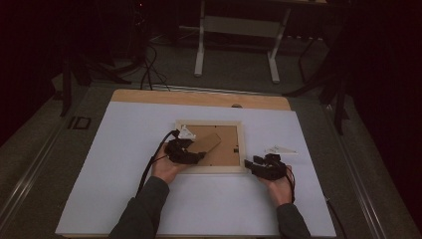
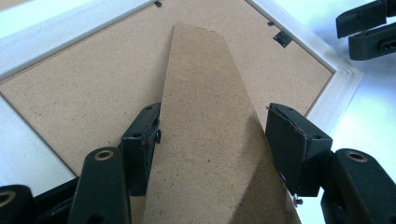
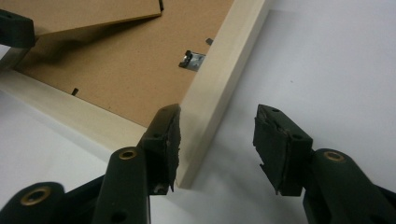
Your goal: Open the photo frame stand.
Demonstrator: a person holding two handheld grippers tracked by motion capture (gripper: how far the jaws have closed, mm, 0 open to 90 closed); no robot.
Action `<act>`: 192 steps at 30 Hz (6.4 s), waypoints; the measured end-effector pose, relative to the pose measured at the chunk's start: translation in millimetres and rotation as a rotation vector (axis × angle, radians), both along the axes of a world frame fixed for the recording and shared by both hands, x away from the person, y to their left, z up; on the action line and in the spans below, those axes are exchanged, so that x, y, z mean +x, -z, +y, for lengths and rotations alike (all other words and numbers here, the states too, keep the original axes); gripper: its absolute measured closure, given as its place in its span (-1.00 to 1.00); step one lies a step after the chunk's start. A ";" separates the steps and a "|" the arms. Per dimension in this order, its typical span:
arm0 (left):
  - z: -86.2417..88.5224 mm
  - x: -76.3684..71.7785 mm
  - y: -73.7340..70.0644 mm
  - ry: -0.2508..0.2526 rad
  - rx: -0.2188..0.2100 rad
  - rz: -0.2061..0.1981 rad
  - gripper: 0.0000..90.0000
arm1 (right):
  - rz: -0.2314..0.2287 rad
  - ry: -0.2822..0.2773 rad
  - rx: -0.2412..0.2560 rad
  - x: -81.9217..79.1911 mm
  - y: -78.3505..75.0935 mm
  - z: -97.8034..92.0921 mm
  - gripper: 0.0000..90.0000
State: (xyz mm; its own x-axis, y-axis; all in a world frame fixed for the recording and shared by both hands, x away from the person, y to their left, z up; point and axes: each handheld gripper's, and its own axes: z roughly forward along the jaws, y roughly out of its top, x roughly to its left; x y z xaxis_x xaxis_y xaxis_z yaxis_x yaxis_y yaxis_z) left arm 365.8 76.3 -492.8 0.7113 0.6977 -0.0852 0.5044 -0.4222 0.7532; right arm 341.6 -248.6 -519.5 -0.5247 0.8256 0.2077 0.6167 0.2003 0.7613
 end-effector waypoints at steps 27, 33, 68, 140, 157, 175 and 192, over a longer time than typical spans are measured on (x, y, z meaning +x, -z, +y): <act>-3.6 -18.5 -4.0 0.005 0.021 -0.122 -0.10 | -0.012 -0.044 -0.042 38.8 -27.7 21.2 0.01; -4.3 -20.9 -5.1 0.008 0.020 -0.142 -0.10 | 0.014 -0.038 -0.008 49.8 -29.5 23.0 -0.07; 0.1 -33.1 -11.2 0.083 -0.017 -0.247 -0.10 | 0.190 -0.057 0.260 85.7 -25.1 7.9 0.10; 23.7 2.2 -25.1 0.068 -0.202 0.114 0.58 | 0.026 -0.050 0.232 70.8 -52.1 5.0 0.36; 23.4 4.2 -33.8 0.072 -0.201 0.089 0.68 | -0.007 -0.053 0.194 71.4 -64.5 8.9 0.36; 20.9 5.4 -39.5 0.067 -0.199 0.068 0.71 | -0.047 -0.031 0.159 72.4 -74.1 14.7 0.34; 18.2 9.1 -44.5 0.037 -0.183 0.034 0.75 | -0.077 -0.032 0.118 71.9 -78.9 25.1 0.36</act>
State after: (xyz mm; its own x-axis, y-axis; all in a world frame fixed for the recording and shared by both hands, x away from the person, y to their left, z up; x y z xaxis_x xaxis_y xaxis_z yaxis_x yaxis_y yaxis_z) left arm 374.9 94.5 -448.3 0.7311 0.6414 -0.2326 0.5172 -0.2988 0.8020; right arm 413.4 -223.5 -440.6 -0.5685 0.7804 0.2603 0.5500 0.1253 0.8257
